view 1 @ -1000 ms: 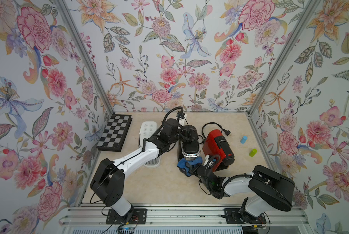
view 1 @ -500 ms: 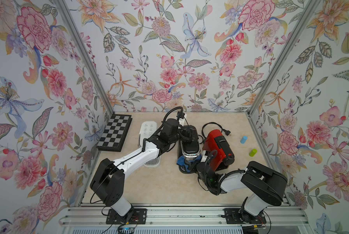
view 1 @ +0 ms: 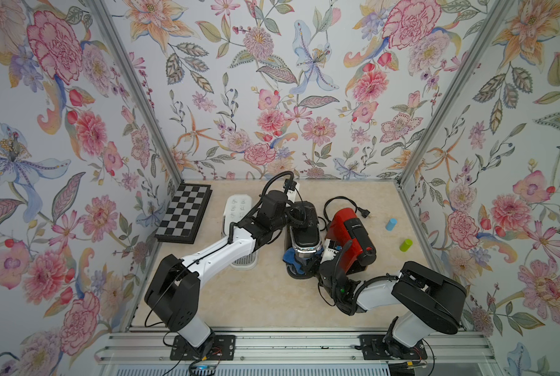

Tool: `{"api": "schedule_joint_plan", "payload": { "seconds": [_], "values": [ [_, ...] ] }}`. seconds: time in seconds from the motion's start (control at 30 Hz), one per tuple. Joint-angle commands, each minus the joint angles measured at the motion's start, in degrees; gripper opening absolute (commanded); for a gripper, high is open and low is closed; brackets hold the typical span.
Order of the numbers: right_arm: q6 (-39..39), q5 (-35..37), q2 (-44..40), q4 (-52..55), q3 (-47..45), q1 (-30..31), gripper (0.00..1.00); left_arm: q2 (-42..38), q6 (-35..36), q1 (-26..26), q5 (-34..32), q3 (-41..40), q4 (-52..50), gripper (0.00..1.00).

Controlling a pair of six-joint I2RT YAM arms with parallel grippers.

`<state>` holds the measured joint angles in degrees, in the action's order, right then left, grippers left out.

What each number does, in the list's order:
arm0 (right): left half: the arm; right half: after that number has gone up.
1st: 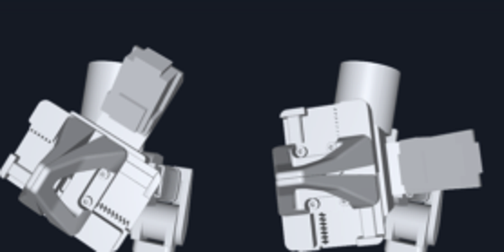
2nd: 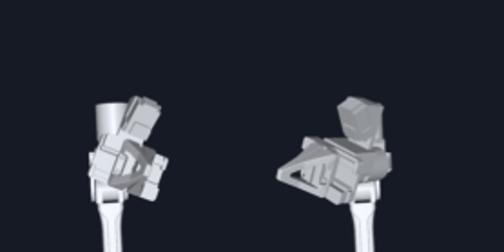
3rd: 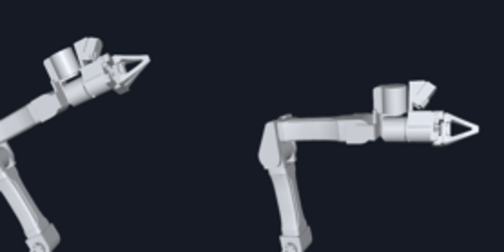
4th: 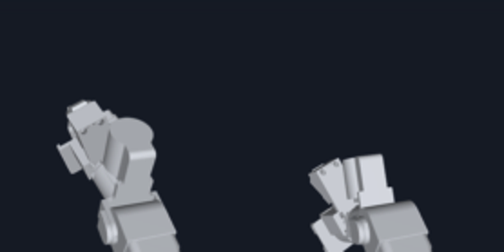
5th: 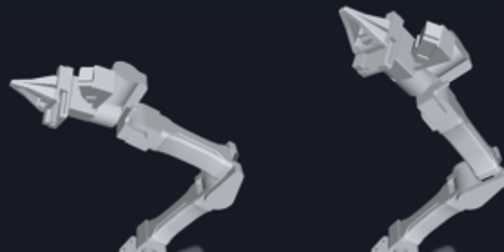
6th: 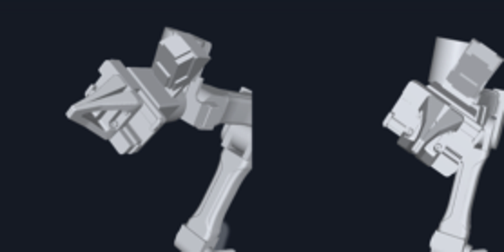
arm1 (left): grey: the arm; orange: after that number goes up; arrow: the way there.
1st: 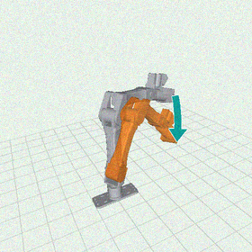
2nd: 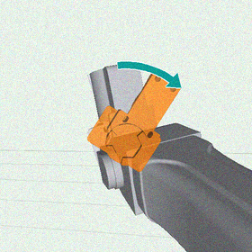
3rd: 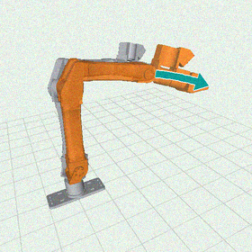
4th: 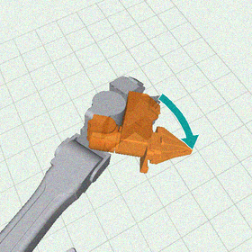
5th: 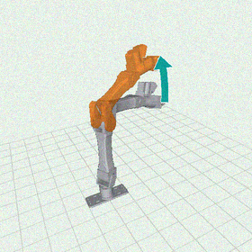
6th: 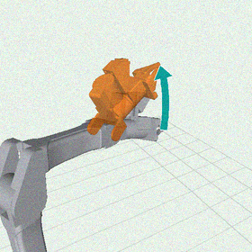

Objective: Wipe the surface of a coffee machine
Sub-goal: Wipe the dirt from the surface of the coffee machine.

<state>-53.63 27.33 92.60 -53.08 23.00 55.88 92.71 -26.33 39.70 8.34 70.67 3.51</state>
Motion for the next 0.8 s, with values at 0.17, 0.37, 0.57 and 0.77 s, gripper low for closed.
{"api": "schedule_joint_plan", "payload": {
  "seconds": [0.17, 0.37, 0.57, 0.77],
  "values": [
    [-7.65, 3.81, 4.93, -1.56, 0.36, 9.48, 0.00, 1.11, 1.70, 0.80, 1.82, -1.88, -10.45, 0.94],
    [-9.99, 2.09, 13.85, -5.68, 5.35, 10.71, 0.00, -1.39, 1.85, 0.73, 1.61, -1.59, -10.49, 0.95],
    [-12.62, 4.05, 16.64, -3.90, 6.07, 9.64, 0.00, -4.88, 2.17, 0.68, 1.53, -0.94, -10.62, 0.96],
    [-19.22, 8.00, 14.27, 4.30, 3.59, 8.78, 0.00, -6.21, 2.24, 0.70, 0.14, 0.61, -12.35, 0.97]
  ]
}}
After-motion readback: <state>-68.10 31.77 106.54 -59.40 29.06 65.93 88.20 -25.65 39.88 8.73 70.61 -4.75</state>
